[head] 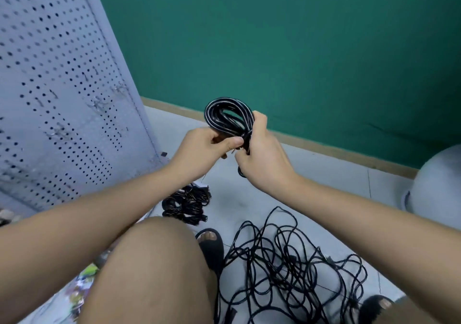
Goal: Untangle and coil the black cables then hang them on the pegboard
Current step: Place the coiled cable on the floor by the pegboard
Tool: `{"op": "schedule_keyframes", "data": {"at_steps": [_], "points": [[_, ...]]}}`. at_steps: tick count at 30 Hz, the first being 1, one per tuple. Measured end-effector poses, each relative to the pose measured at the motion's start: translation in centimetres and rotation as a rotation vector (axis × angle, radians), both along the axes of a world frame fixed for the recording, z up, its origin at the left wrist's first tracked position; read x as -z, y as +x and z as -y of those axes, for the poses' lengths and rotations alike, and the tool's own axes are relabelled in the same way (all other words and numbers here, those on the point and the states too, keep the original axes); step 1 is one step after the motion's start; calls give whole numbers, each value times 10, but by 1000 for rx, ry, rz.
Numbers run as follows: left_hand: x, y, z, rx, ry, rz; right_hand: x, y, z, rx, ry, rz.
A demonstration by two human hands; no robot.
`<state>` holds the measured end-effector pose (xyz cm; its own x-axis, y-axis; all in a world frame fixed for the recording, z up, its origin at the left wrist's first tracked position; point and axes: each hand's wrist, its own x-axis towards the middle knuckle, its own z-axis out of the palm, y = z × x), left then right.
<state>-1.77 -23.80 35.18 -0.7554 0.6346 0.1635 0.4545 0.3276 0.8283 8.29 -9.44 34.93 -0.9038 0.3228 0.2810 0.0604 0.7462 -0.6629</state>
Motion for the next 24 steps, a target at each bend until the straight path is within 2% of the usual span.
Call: {"op": "schedule_keyframes", "data": {"at_steps": [4, 11, 19, 24], "points": [[63, -39, 1, -48, -23, 189, 56, -53, -6, -50, 12, 160], [201, -95, -7, -169, -99, 479, 184, -119, -28, -226, -117, 398], [317, -135, -39, -209, -197, 759, 314, -164, -57, -212, 10, 642], [376, -149, -48, -288, -169, 946, 377, -185, -65, -248, 92, 709]]}}
